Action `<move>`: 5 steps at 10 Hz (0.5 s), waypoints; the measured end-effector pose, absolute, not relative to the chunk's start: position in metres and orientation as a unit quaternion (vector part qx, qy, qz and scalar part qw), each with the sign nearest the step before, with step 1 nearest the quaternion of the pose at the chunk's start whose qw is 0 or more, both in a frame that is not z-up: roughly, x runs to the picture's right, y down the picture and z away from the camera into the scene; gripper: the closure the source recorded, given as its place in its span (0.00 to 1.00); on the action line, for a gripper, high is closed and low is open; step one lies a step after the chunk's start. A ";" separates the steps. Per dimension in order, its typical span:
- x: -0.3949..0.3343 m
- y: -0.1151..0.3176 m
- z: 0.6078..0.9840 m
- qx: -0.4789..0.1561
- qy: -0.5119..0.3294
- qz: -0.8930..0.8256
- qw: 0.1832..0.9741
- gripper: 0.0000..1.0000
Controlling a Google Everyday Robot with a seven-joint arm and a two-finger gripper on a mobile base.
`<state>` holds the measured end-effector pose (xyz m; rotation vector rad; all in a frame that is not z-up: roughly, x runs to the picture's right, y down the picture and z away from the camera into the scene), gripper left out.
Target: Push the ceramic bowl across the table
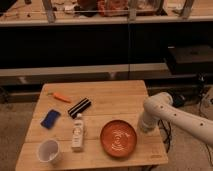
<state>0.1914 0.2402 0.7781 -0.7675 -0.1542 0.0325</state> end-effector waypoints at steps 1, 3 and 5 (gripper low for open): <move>0.190 0.240 0.778 -0.376 -0.075 0.014 0.923 0.94; 0.182 0.236 0.781 -0.378 -0.078 0.012 0.923 0.94; 0.178 0.234 0.782 -0.378 -0.080 0.011 0.922 0.94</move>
